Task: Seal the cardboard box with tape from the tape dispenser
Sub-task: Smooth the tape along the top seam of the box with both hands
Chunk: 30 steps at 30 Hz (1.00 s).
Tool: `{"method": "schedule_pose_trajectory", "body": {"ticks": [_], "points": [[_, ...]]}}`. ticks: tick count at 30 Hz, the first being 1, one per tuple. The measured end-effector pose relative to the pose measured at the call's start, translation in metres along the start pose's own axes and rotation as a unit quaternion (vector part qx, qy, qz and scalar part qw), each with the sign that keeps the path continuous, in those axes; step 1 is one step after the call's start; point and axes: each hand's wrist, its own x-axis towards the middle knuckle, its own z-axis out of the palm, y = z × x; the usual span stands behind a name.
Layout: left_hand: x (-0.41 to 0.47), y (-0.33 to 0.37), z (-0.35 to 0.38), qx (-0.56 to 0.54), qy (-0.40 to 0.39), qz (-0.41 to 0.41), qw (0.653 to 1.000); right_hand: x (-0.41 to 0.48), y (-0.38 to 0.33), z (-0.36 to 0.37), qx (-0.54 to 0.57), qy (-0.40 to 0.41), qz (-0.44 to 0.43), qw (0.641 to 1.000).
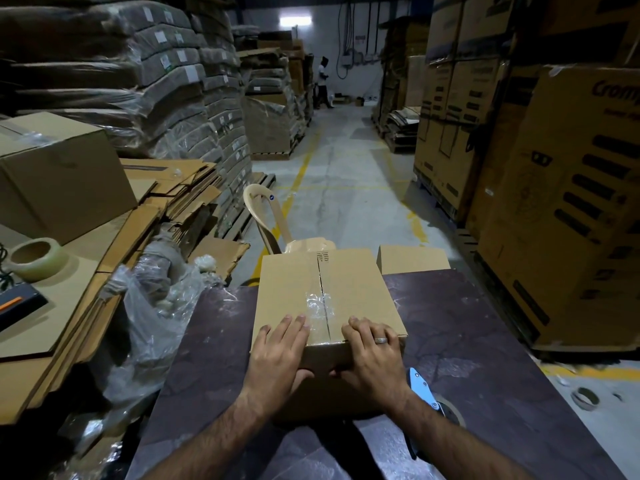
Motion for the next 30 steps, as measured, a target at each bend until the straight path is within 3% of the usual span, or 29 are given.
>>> {"method": "schedule_pose_trajectory", "body": {"ticks": [7,12,17,24,30], "points": [[-0.003,-0.007,0.01,-0.03,0.074,0.014,0.997,0.012,0.009,-0.007,0.056,0.079,-0.008,0.995],[-0.001,-0.008,0.005,-0.06,0.083,0.017,0.995,0.017,0.011,-0.009,0.07,0.092,-0.011,0.993],[-0.001,-0.01,0.001,-0.055,0.045,0.018,0.997,0.02,0.009,-0.013,0.123,0.036,-0.041,0.991],[0.007,-0.013,-0.009,-0.006,-0.024,0.032,0.999,0.03,-0.002,-0.022,0.03,-0.107,-0.054,0.992],[0.005,-0.006,-0.014,0.009,-0.047,0.031,0.998,0.023,0.001,-0.027,0.095,-0.103,-0.053,0.989]]}}
